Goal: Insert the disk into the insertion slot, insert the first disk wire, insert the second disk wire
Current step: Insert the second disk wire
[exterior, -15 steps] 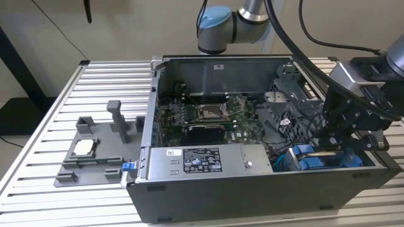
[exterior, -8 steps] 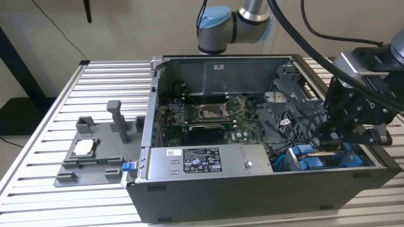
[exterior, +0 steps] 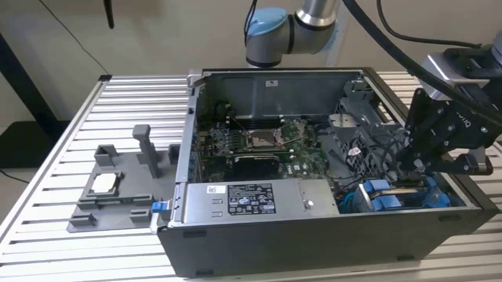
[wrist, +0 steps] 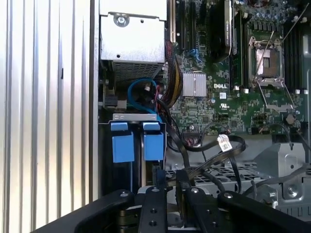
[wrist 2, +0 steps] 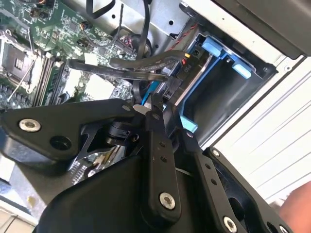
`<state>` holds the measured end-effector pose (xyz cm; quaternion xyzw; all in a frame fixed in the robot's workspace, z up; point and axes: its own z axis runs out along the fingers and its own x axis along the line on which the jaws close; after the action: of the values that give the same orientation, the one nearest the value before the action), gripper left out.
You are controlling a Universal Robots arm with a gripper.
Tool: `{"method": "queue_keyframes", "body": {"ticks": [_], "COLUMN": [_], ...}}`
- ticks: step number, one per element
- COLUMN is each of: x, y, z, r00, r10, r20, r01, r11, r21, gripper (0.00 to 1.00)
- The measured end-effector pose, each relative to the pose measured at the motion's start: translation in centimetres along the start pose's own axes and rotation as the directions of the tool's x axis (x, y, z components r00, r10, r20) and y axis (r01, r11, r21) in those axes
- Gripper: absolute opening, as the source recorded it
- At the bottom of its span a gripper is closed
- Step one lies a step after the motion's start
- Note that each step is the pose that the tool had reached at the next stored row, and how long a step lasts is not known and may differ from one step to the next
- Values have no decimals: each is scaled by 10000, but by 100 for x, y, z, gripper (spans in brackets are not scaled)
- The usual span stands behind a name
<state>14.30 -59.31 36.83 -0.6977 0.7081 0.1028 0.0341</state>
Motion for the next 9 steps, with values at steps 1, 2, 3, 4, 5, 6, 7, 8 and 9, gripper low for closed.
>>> {"method": "queue_keyframes", "body": {"ticks": [1, 2, 3, 4, 5, 6, 7, 8, 9], "x": [-4, -8, -11, -12, -12, -12, -12, -13, -13], "y": [2, 4, 6, 7, 6, 6, 7, 7, 7], "z": [-19, -40, -56, -62, -63, -63, -63, -65, -66], "r00": [10000, 10000, 10000, 10000, 10000, 10000, 10000, 10000, 10000], "r10": [3, 4, 3, 1, -1, -1, -1, -1, -1], "r20": [-1, 1, 0, 2, 3, 4, 5, 2, 1], "r01": [-3, -4, -3, -1, 1, 1, 1, 1, 1], "r11": [10000, 10000, 10000, 10000, 10000, 10000, 10000, 10000, 10000], "r21": [2, 10, 23, 36, 41, 40, 41, 42, 42], "gripper": [23, 23, 23, 23, 23, 23, 23, 23, 23]}}
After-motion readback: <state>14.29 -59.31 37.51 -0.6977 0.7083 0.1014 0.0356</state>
